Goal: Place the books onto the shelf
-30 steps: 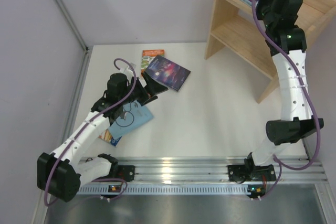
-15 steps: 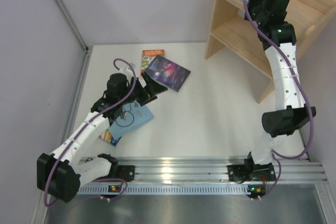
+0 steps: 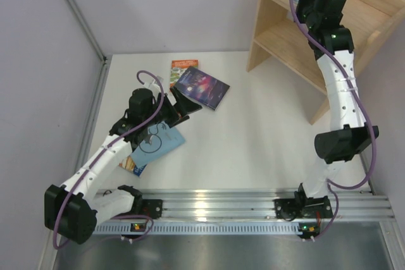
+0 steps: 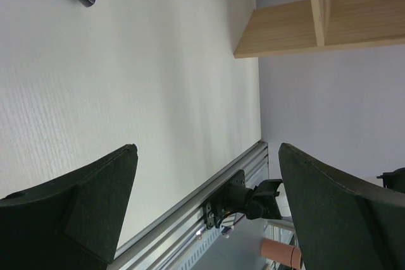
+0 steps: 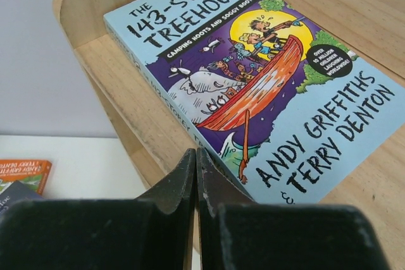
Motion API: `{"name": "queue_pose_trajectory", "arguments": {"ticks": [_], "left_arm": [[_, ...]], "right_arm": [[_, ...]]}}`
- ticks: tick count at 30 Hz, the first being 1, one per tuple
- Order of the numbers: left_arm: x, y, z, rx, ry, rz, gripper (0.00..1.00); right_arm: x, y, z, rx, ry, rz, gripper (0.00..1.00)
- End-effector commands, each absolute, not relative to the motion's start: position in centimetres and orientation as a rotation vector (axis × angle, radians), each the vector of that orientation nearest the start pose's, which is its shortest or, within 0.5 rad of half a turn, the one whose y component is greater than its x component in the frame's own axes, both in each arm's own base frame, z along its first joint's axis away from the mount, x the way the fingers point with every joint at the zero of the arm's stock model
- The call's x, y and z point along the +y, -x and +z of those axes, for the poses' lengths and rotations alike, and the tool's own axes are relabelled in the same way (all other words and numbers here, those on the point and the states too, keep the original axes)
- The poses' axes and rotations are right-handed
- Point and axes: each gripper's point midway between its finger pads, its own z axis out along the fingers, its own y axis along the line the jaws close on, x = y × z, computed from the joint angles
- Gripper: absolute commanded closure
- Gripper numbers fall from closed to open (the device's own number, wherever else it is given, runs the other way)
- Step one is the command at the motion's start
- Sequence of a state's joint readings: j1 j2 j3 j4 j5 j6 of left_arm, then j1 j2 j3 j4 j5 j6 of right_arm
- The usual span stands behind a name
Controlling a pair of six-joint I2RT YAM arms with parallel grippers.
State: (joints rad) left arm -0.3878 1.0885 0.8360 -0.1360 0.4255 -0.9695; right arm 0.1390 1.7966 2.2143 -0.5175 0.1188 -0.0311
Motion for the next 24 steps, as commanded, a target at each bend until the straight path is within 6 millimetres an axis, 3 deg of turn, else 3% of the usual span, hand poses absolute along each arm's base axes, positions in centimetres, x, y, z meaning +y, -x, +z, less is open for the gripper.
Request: {"name": "queue_pose_trajectory", "arguments": {"ticks": [1,17,24], "left_arm": [[-22.6,-28.3,26.2,2.065,0.272,-1.265,0.02],[-22.5,-28.7,26.0,2.066,0.28,-1.248,0.02],[-22.6,-28.8,25.9,2.069,0.287,-1.248,0.02]], "right_arm": [[5.0,-52.8,47.2,1.614,0.043,-0.048,1.0],[4.9,-54.3,46.3,1.597,0.034,-0.074,1.0],[7.9,-54.7,46.5,1.557,0.146,-0.049,1.0]]}}
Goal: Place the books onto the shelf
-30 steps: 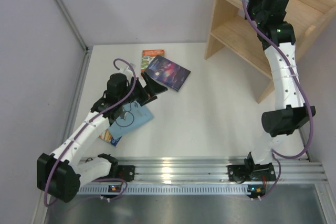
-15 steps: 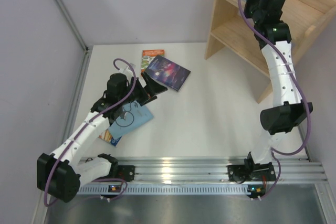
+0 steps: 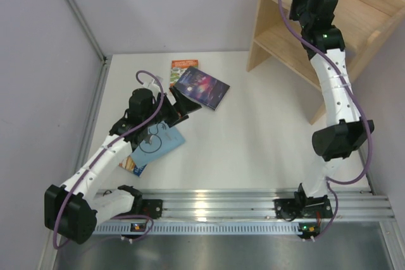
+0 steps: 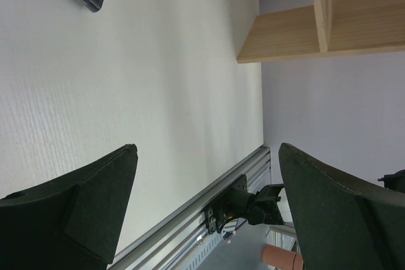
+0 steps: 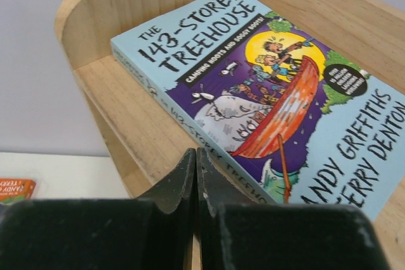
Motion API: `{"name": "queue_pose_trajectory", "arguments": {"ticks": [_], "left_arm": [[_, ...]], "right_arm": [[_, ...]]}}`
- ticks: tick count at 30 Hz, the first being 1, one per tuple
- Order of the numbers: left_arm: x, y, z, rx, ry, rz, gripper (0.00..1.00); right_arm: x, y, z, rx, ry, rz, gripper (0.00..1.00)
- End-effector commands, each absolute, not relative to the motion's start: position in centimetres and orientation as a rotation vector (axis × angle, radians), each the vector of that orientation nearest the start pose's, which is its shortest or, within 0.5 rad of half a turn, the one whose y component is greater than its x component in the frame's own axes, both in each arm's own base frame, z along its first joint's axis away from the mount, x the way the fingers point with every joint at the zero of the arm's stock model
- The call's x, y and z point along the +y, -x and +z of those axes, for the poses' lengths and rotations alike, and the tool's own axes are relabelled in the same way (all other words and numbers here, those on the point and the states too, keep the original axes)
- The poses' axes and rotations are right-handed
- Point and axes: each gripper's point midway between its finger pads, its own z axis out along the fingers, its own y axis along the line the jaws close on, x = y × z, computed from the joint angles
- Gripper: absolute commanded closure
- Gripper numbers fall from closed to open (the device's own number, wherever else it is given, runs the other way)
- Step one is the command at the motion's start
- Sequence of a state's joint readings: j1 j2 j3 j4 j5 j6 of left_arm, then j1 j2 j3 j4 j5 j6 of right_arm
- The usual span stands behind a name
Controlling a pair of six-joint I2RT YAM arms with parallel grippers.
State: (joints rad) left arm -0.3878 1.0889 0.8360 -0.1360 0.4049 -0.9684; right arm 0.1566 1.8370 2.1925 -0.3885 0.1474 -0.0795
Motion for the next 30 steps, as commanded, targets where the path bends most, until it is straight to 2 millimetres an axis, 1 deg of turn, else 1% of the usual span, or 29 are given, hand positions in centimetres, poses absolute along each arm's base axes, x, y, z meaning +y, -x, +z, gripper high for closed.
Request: {"name": "queue_pose_trajectory", "arguments": {"ticks": [1,3,5,7,11,19,25,30], "left_arm": [[-22.5,-28.9,25.8,2.07,0.291,-1.246,0.02],[-22.6,-29.0,25.8,2.07,0.29,-1.245,0.02],[-22.7,-29.1,25.7,2.075,0.289,-1.245,0.02],[-22.7,-29.2,25.6,2.079,0.29,-1.242,0.02],[-22.7,-29.4,25.0,2.089,0.297,-1.233,0.02],[-22.8,-29.8,24.8,2.093,0.295,-1.23,0.02],[-22.8,-29.9,25.0,2.086,0.296,-1.228,0.02],[-22.7,-30.2,25.0,2.08,0.295,-1.209,0.02]], "right_arm": [[8.1,-54.8,46.4,1.555,0.161,-0.061,1.0],[8.6,-55.2,46.2,1.553,0.166,-0.064,1.0],[8.7,-55.6,46.2,1.549,0.162,-0.07,1.0],[8.3,-56.2,45.6,1.558,0.149,-0.092,1.0],[8.2,-57.0,45.5,1.551,0.14,-0.11,1.0],[8.2,-59.3,43.8,1.549,0.15,-0.152,1.0],[8.3,-59.9,43.8,1.525,0.147,-0.156,1.0],[8.0,-59.9,44.0,1.517,0.144,-0.174,1.0]]}}
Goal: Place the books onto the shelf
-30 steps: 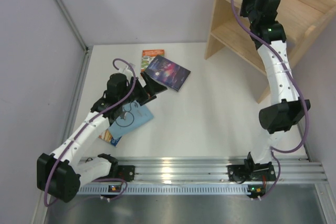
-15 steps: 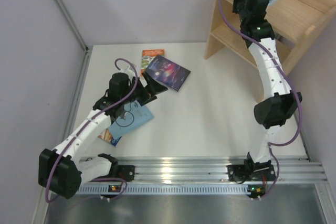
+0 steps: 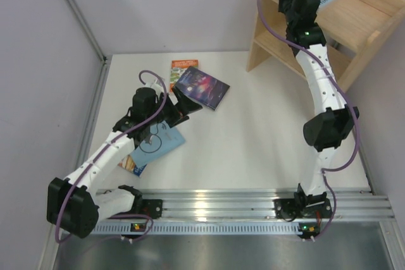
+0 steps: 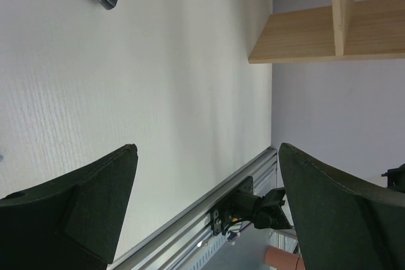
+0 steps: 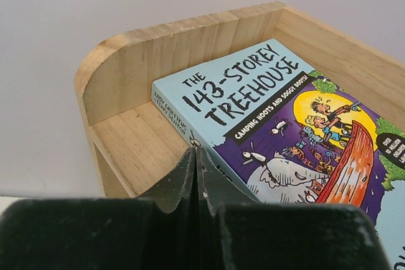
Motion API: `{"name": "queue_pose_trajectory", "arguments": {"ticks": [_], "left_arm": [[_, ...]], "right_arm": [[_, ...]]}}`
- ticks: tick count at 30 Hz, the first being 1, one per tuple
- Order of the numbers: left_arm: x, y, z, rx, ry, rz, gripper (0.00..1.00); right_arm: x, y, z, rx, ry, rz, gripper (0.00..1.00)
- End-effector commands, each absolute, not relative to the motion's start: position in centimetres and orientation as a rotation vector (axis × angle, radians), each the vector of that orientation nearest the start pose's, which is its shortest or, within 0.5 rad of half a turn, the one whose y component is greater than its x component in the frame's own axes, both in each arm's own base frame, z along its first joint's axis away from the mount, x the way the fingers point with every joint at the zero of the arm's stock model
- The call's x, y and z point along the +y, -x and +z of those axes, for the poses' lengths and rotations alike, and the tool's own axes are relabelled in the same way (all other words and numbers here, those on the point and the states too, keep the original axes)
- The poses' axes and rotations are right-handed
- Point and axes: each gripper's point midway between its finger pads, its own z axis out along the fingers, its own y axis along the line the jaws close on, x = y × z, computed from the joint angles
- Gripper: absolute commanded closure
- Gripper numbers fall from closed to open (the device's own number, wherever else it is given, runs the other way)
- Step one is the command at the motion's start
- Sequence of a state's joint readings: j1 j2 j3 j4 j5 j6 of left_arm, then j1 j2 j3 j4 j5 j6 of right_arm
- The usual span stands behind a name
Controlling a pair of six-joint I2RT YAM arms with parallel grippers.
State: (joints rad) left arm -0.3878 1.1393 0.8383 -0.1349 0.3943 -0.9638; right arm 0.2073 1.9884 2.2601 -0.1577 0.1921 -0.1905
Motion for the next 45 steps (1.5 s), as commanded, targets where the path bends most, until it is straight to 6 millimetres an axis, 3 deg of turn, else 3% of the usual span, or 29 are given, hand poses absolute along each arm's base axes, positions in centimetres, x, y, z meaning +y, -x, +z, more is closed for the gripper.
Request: {"name": "queue_pose_trajectory", "arguments": {"ticks": [1,2,5,7,11,12,13,14,15,16,18,19,21,22,24,25,26,27,28,30,32,34,35,39,43,45], "left_arm": [[-22.6,-30.3,24.8,2.087,0.299,-1.203,0.02],[-22.7,-30.4,24.8,2.091,0.301,-1.2,0.02],[-22.6,-30.0,24.4,2.112,0.297,-1.194,0.02],[-22.2,-29.8,24.6,2.1,0.304,-1.181,0.02],[-21.4,-29.7,25.5,2.07,0.3,-1.126,0.02],[-21.1,-29.8,25.4,2.068,0.301,-1.107,0.02],[-20.8,-29.8,25.1,2.074,0.305,-1.081,0.02],[-20.6,-29.6,24.5,2.09,0.309,-1.067,0.02],[-20.5,-29.4,24.4,2.097,0.306,-1.065,0.02],[-20.5,-29.1,24.1,2.106,0.306,-1.066,0.03],[-20.3,-28.5,23.6,2.122,0.306,-1.061,0.03],[-20.2,-28.3,23.8,2.114,0.298,-1.055,0.03],[-19.8,-27.9,23.9,2.125,0.296,-1.038,0.02],[-19.7,-27.8,24.1,2.123,0.285,-1.031,0.02],[-19.4,-27.7,24.9,2.11,0.283,-1.021,0.01],[-19.3,-27.7,25.1,2.107,0.278,-1.014,0.01],[-19.2,-27.6,25.3,2.101,0.274,-1.02,0.01],[-19.1,-27.7,25.3,2.102,0.274,-1.02,0.01],[-18.6,-27.9,24.8,2.113,0.293,-1.005,0.01],[-17.3,-28.8,24.3,2.116,0.351,-0.984,0.02],[-16.7,-29.7,23.6,2.121,0.395,-0.994,0.02],[-16.1,-30.7,22.9,2.125,0.43,-0.984,0.02],[-16.0,-31.4,23.1,2.105,0.426,-0.985,0.02],[-16.0,-34.4,22.2,2.076,0.441,-0.976,0.03],[-16.5,-38.4,19.6,2.099,0.511,-0.97,0.06],[-16.4,-40.3,19.4,2.059,0.525,-0.97,0.09]], "right_arm": [[8.0,-59.8,44.1,1.516,0.153,-0.179,1.0],[8.1,-59.6,43.9,1.522,0.167,-0.177,0.95],[8.6,-57.9,45.7,1.496,0.207,-0.138,0.85],[9.3,-54.9,49.2,1.441,0.221,-0.1,0.82],[10.4,-51.4,51.3,1.42,0.229,-0.086,0.81],[10.3,-49.7,52.4,1.408,0.22,-0.075,0.8],[10.8,-49.1,51.3,1.437,0.224,-0.052,0.79],[10.5,-47.2,52.5,1.414,0.217,-0.039,0.77],[10.6,-46.5,52.1,1.423,0.217,-0.027,0.76],[10.9,-46.2,50.5,1.462,0.214,-0.006,0.74],[11.6,-43.9,49.9,1.499,0.21,0.049,0.7],[12.8,-43.2,48.2,1.55,0.196,0.111,0.65],[14.2,-40.9,46.8,1.611,0.135,0.245,0.56],[15.7,-40.3,44.1,1.673,0.141,0.296,0.5],[17.5,-38.3,43.0,1.697,0.074,0.445,0.38],[19.3,-37.6,39.3,1.767,0.09,0.487,0.21],[20.0,-37.2,39.3,1.738,0.066,0.533,0.18],[20.7,-37.0,37.9,1.759,0.004,0.583,0.16],[21.5,-36.9,34.5,1.823,-0.025,0.596,0.15],[22.7,-37.8,31.8,1.865,-0.138,0.672,0.14],[24.2,-38.8,27.7,1.939,-0.184,0.691,0.15],[25.3,-39.6,25.4,1.98,-0.255,0.715,0.15],[25.8,-40.3,23.1,2.025,-0.335,0.721,0.15],[27.5,-41.5,18.8,2.076,-0.484,0.801,0.14],[28.4,-42.0,16.3,2.089,-0.554,0.844,0.14],[28.6,-41.9,15.7,2.095,-0.529,0.851,0.14]]}}
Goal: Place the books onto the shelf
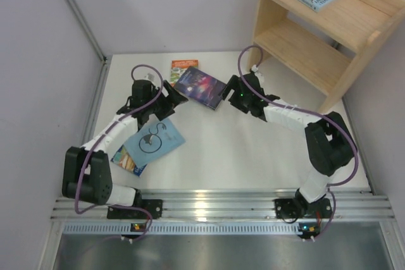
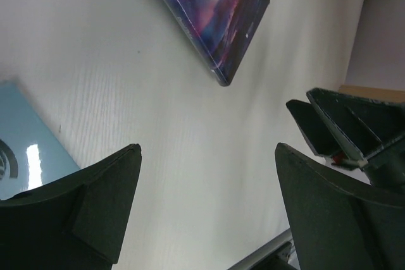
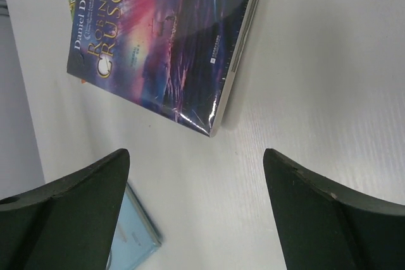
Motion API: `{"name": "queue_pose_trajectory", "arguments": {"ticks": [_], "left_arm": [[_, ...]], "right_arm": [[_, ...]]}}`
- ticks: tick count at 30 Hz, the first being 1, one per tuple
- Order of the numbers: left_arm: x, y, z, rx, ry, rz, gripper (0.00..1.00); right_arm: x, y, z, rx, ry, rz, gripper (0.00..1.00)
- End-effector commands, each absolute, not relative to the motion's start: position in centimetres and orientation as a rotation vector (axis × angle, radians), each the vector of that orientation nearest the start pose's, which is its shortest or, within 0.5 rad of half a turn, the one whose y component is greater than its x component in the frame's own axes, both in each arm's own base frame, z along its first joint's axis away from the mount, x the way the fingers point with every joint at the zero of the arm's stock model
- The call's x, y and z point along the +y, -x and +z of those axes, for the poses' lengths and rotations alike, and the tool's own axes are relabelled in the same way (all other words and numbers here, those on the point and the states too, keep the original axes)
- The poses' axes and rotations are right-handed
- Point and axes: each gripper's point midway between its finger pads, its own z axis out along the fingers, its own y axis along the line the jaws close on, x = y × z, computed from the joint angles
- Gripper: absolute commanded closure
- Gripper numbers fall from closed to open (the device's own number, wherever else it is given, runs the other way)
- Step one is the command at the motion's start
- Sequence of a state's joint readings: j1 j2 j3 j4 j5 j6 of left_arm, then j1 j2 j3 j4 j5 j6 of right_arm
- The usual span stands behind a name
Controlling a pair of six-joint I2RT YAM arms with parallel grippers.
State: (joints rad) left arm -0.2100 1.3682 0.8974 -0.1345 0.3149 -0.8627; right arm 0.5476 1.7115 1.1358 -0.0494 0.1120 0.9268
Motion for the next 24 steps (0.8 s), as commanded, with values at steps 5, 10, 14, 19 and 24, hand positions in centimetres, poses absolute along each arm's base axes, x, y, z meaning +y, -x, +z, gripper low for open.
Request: {"name": "queue_pose_trajectory", "arguments": {"ticks": [5,10,14,19,24], "left_arm": [[-16.8,-44.1,16.7,2.015,0.536,-1.015,0.09],[-17.2,-47.7,13.6,2.019,0.581,-1.037,0.09],[-17.1,-49.8,11.9,1.994,0.648,-1.064,0.11],[-17.8,-50.9,9.6,1.98,0.686,-1.122,0.14],[-18.1,-51.5,8.9,1.954,0.71,-1.17,0.19]], "right_arm": [[27.5,-40.6,14.5,2.134,-0.377,0.748,0.14],[24.8,-39.0,13.6,2.147,-0.202,0.575,0.14],[23.6,-38.2,14.0,2.128,-0.077,0.473,0.15],[22.7,-37.4,13.1,2.133,-0.025,0.401,0.14],[23.9,-36.5,12.3,2.127,0.13,0.375,0.14]]}}
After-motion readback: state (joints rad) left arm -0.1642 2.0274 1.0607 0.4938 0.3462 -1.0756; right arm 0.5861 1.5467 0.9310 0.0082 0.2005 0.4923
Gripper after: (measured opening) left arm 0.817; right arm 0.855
